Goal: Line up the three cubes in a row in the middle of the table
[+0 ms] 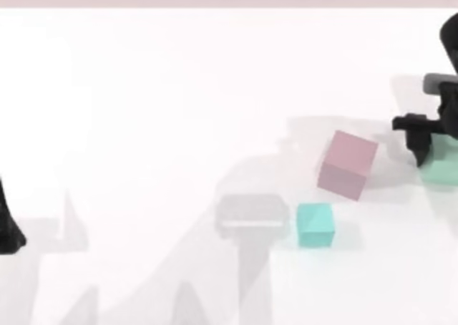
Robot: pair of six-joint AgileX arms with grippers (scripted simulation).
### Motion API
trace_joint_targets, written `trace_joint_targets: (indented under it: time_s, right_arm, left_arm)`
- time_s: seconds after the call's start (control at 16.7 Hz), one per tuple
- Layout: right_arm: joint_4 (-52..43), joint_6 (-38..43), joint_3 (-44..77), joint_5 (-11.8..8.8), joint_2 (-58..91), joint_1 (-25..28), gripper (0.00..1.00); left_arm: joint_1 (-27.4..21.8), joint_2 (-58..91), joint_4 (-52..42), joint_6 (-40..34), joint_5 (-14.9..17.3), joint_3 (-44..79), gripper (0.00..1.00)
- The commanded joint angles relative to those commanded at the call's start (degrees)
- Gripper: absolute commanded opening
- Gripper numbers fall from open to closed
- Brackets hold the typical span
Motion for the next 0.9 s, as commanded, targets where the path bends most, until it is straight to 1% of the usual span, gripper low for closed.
trace_joint_targets:
  time_s: [0.24, 0.3, 0.72, 0.9]
  right_arm:
    - [0.0, 0.0, 0.0, 0.0, 0.0, 0.0, 0.02]
    - [0.0, 0.0, 0.0, 0.0, 0.0, 0.0, 0.0]
    - [0.0, 0.0, 0.0, 0.0, 0.0, 0.0, 0.0]
    - [-1.44, -0.07, 1.22, 0.26, -1.48, -0.11, 0.0]
  left_arm:
    - [0.0, 0.0, 0.0, 0.0, 0.0, 0.0, 1.0]
    - [0.0, 0.0, 0.0, 0.0, 0.0, 0.0, 1.0]
    - [0.0, 0.0, 0.0, 0.0, 0.0, 0.0, 1.0]
    - [0.0, 0.0, 0.0, 0.0, 0.0, 0.0, 1.0]
